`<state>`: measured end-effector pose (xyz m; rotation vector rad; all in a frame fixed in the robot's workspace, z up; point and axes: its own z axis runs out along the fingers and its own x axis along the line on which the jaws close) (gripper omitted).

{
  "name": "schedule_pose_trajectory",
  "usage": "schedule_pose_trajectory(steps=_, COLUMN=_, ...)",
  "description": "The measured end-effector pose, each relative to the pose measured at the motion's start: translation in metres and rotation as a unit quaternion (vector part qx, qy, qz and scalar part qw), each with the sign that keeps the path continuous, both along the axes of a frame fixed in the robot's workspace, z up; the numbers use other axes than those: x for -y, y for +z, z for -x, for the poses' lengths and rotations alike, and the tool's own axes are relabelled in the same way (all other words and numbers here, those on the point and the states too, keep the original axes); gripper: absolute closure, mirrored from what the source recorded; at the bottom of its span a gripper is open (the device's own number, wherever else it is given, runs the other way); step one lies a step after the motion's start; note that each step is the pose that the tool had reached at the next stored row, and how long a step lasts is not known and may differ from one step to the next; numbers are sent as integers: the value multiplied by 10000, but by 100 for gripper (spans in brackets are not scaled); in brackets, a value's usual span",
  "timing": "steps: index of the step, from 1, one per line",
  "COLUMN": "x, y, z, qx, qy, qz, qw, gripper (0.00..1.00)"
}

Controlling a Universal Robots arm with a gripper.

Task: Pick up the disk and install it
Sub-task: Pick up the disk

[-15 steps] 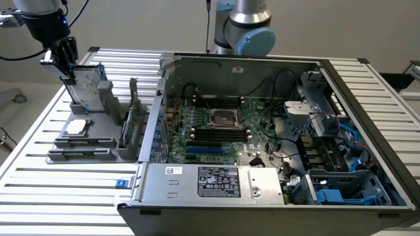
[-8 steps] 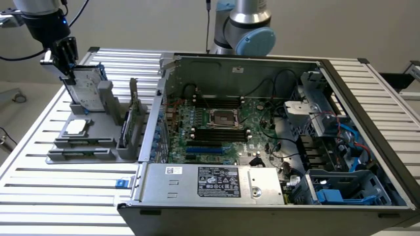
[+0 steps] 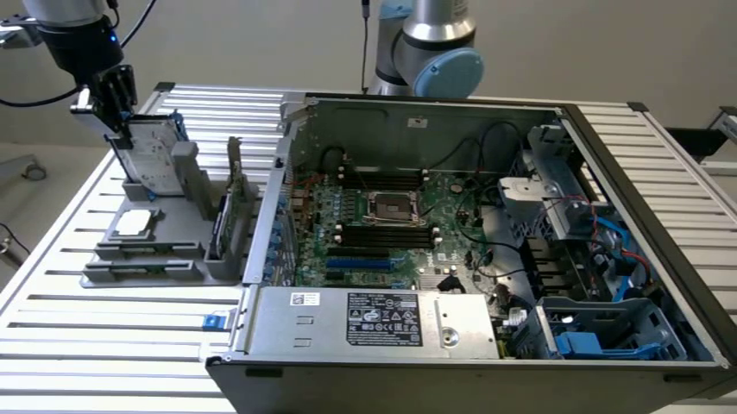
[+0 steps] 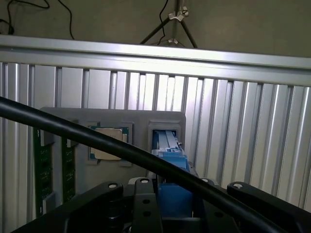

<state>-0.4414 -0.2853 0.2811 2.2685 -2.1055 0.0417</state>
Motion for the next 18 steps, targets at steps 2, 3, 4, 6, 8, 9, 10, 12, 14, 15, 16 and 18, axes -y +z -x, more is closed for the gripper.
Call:
schedule_pose_trajectory(steps=2, x=0, y=0, z=0, qx=0, qy=0, qz=0, qw=10000, gripper=67)
schedule_pose_trajectory(steps=3, x=0, y=0, z=0, qx=0, qy=0, qz=0, qw=10000, gripper=67)
schedule_pose_trajectory(steps=4, x=0, y=0, z=0, qx=0, qy=0, qz=0, qw=10000, gripper=67)
schedule_pose_trajectory(steps=6, x=0, y=0, z=0, qx=0, qy=0, qz=0, qw=10000, gripper=67)
schedule_pose_trajectory(steps=8, x=0, y=1, z=0, qx=1, qy=0, qz=0, qw=10000, gripper=67)
schedule_pose_trajectory(steps=9, x=0, y=12, z=1, qx=1, qy=0, qz=0, qw=10000, gripper=67)
schedule_pose_trajectory(steps=10, x=0, y=41, z=1, qx=1, qy=0, qz=-1, qw=10000, gripper=67)
schedule_pose_trajectory(steps=12, x=0, y=133, z=0, qx=1, qy=0, qz=0, qw=10000, gripper=67)
schedule_pose_trajectory(steps=14, x=0, y=223, z=0, qx=0, qy=0, qz=0, qw=10000, gripper=67)
schedule_pose_trajectory(steps=15, x=0, y=268, z=0, qx=1, qy=0, qz=0, qw=10000, gripper=67)
schedule_pose_trajectory(steps=16, x=0, y=313, z=0, qx=0, qy=0, qz=0, qw=10000, gripper=67)
schedule_pose_trajectory(steps=18, x=0, y=406, z=0, qx=1, qy=0, qz=0, qw=10000, gripper=67)
